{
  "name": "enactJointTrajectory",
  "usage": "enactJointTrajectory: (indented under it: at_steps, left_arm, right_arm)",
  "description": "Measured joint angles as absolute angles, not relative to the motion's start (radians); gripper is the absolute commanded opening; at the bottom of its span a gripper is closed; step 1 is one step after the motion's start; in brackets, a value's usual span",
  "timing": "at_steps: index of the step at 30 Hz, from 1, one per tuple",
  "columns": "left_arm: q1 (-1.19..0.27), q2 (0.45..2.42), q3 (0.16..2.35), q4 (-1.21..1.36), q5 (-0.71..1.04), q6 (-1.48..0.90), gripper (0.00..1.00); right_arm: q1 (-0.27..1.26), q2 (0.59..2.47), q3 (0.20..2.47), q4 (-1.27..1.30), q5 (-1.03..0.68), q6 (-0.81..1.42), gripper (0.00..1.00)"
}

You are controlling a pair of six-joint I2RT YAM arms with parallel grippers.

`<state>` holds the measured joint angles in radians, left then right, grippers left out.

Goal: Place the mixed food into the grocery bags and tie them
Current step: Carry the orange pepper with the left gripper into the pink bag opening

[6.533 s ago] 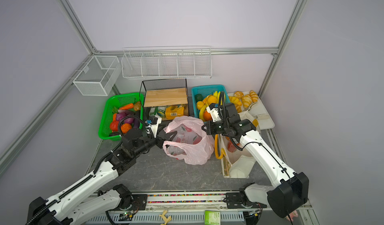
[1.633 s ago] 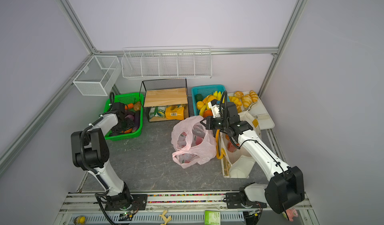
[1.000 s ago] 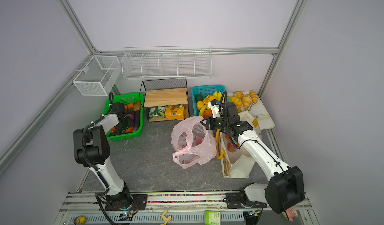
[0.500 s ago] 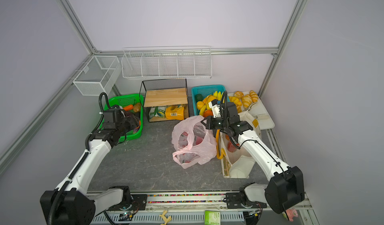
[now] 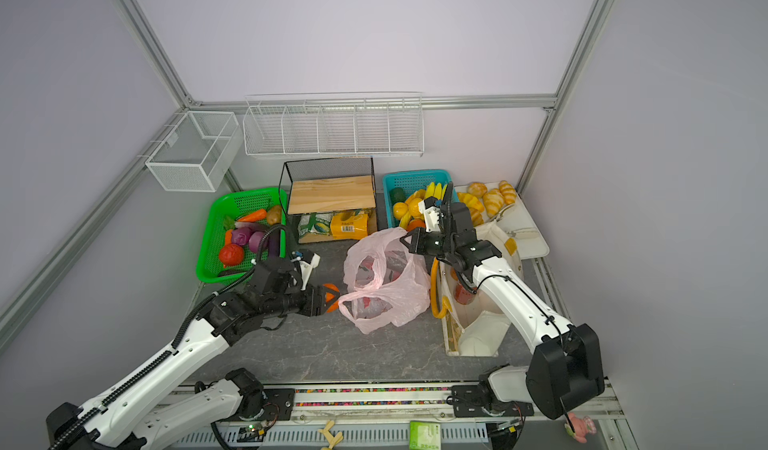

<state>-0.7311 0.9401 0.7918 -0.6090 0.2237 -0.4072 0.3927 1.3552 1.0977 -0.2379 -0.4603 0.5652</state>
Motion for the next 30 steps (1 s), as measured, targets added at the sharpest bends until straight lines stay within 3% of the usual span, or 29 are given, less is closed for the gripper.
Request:
enactJointTrajectory:
  at_steps: [8, 15, 23, 30]
  left_arm:
    - [-0.813, 1.071, 0.784, -0.336, 0.36, -0.439, 0.48]
    - [-0.818, 1.223, 0.806, -0.086, 0.284, -0.528, 0.49]
    - [-0.883, 1.384, 0.809, 0.086, -0.016, -0.605, 0.61]
    - [-0.899, 1.496, 0.821, 0.052, -0.134, -0.599, 0.84]
  right_arm:
    - [0.408, 1.355, 1.098, -0.237, -0.453, 0.576, 0.07]
    - [0.438, 1.355, 1.102, -0.271, -0.479, 0.557, 0.07]
    - [0.448, 1.354, 1.109, -0.311, -0.579, 0.538, 0.07]
    - [0.439, 1.343, 1.109, -0.318, -0.599, 0.545, 0.07]
